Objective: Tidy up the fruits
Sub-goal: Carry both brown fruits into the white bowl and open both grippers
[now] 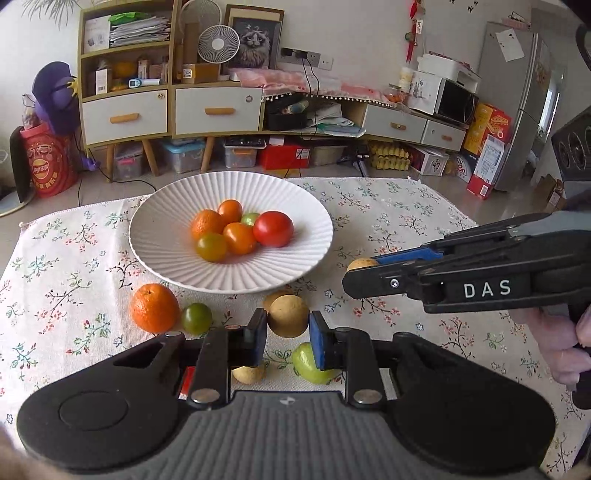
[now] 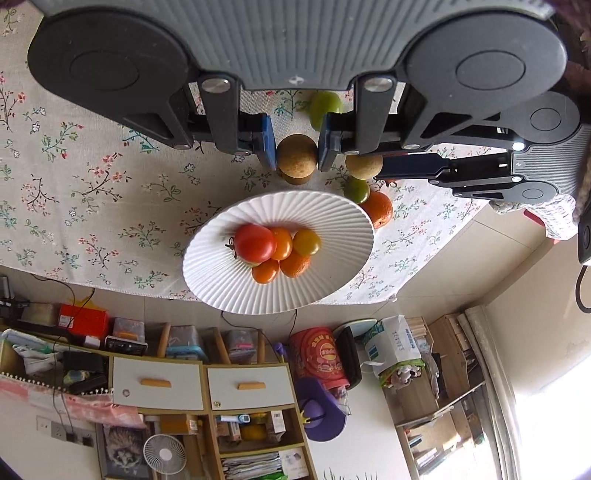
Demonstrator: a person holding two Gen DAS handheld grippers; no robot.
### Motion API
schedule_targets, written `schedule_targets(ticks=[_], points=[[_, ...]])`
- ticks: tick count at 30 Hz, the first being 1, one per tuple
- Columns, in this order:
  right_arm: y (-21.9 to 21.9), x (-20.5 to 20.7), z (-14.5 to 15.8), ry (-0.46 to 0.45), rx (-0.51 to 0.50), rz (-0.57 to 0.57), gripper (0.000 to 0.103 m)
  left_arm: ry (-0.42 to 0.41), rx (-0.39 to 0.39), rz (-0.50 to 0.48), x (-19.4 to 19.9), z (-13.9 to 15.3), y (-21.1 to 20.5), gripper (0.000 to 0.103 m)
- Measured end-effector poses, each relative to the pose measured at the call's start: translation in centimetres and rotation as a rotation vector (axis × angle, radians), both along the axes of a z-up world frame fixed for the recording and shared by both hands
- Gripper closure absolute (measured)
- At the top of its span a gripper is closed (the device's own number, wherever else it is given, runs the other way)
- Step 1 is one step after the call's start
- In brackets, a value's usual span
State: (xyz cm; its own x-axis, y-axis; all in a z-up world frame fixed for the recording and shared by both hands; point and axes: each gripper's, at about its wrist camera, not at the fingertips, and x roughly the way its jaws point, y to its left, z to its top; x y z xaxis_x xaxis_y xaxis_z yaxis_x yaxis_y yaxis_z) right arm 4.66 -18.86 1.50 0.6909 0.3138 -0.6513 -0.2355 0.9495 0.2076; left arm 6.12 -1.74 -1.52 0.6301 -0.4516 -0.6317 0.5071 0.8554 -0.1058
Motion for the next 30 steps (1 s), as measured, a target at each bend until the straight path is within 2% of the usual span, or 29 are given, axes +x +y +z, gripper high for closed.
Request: schedule_targets(ticks=[6,16,24,30], points=[[-0.5,2.6,0.4,-0.022,0.011,-0.082,0.081,-0.002,-0.021,0.047,2.6,0.2,-0.9,0.089],[-3.3,7.1,-0.9,0.026,0.063,-0.238,0.081,0.076,-0.032,0.129,5.6,-1.4,-1.5,0.089],[-3.6,9.2,-1.5,0.021,0.109,-0.242,0.081,0.078,-0.056,0.133,6.5,-1.8,-1.1,0.089],[-2.9,9.7,-2.2,0.031,0.089,-0.203,0.081,0.079,-0.056,0.136,7.1,-2.0,-1.2,0.088]])
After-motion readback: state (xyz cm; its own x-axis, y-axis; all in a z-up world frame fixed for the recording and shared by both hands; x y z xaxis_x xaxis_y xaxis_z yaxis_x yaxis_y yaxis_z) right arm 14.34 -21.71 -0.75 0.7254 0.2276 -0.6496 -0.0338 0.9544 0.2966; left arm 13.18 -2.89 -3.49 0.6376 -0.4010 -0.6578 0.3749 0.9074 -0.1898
